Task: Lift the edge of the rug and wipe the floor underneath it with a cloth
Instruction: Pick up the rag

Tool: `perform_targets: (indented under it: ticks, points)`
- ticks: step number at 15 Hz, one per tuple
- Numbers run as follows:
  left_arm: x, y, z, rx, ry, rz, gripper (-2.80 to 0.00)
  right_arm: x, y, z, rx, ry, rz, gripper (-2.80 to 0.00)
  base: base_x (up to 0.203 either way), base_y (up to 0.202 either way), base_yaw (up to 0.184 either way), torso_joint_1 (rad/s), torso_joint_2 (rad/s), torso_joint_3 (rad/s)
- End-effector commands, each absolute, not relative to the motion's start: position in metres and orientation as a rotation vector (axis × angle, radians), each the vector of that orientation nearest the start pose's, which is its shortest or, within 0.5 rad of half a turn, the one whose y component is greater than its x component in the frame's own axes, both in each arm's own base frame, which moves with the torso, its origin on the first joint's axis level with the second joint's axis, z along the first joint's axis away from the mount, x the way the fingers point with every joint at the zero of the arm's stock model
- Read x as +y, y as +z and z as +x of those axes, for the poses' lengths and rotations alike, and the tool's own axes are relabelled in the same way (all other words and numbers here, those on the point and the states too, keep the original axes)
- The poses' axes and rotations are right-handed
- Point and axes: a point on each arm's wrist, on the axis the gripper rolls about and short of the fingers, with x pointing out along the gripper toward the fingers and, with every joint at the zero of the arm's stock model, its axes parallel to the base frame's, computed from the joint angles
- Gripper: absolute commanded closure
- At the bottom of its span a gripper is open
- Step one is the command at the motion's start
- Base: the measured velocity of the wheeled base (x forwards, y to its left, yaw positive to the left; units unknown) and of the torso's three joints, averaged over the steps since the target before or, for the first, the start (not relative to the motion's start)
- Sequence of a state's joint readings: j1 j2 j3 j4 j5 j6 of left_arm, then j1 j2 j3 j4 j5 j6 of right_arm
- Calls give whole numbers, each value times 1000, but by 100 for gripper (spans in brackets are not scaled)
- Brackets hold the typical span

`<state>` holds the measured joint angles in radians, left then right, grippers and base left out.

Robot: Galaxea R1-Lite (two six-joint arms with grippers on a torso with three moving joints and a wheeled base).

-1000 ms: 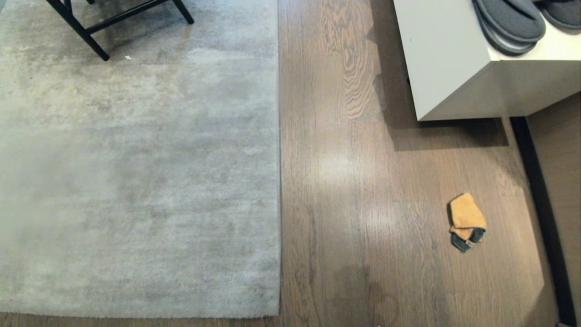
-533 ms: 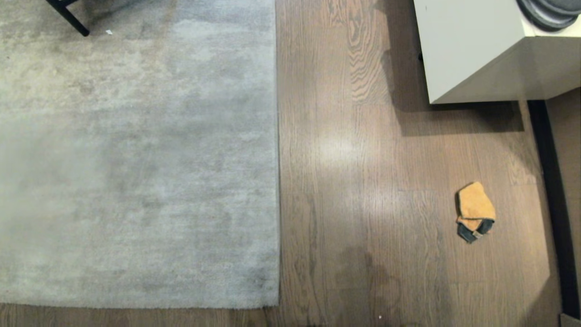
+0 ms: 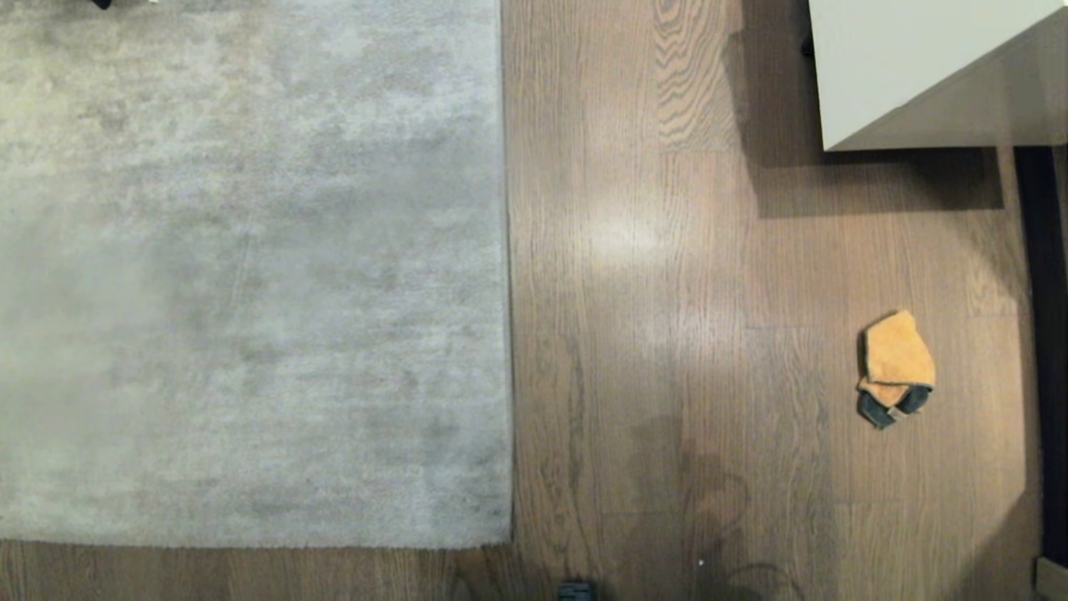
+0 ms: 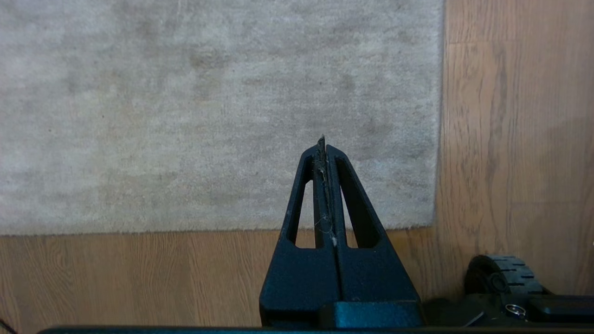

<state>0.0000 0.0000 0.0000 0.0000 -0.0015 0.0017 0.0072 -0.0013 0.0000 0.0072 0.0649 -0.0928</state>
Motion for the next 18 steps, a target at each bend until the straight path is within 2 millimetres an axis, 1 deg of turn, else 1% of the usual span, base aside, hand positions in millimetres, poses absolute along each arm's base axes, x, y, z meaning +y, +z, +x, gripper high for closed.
perform_targets:
  ticks: [1, 7, 18]
  points:
    - [0, 75, -23, 0, -2, 2, 0, 1, 75, -23, 4, 74, -93, 0, 0, 0, 0, 6, 2, -198]
    - [0, 75, -23, 2, -2, 2, 0, 1, 75, -23, 4, 72, -93, 0, 0, 0, 0, 1, 1, -173]
    - [0, 76, -23, 0, -2, 2, 0, 1, 75, -23, 4, 73, -93, 0, 0, 0, 0, 1, 0, -9]
